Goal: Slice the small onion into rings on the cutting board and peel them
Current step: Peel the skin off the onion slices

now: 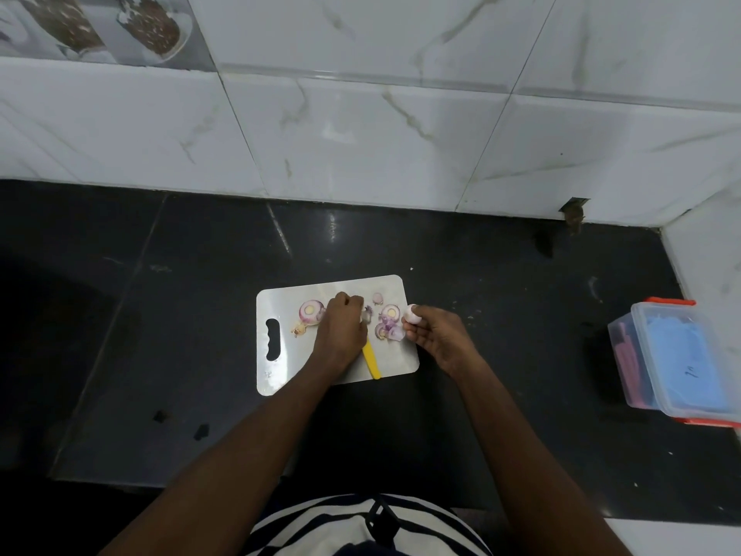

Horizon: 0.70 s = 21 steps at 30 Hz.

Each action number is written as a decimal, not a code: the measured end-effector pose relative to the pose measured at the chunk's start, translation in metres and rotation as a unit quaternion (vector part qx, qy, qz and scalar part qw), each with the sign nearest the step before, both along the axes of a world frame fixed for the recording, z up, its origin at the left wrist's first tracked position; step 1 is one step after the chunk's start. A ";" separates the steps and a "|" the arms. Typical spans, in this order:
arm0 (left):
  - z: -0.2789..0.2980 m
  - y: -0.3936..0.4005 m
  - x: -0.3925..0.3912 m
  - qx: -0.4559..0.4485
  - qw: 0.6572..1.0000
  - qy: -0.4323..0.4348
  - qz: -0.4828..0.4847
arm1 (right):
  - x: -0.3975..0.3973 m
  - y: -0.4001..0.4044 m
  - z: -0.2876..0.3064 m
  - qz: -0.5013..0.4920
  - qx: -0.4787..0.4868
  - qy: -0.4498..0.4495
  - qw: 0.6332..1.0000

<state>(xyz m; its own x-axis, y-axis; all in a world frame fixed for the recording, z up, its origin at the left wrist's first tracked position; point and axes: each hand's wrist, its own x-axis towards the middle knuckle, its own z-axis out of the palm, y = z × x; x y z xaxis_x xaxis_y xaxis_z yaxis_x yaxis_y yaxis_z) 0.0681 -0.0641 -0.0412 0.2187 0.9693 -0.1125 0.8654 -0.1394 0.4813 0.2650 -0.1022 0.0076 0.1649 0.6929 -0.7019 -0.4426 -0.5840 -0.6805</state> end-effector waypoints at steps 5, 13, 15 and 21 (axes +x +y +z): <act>0.009 0.003 0.017 0.039 0.999 0.031 -0.018 | -0.001 0.008 -0.003 0.023 0.012 -0.023 0.999; 0.013 0.004 0.022 -0.028 0.991 -0.121 -0.038 | -0.004 0.023 -0.008 0.093 0.056 -0.141 0.984; 0.013 -0.001 0.001 0.020 0.993 -0.114 0.006 | -0.009 0.030 -0.010 0.147 0.085 -0.257 0.951; 0.017 -0.001 -0.084 0.079 0.989 -0.019 0.125 | -0.061 0.059 -0.020 0.259 0.209 -0.441 0.833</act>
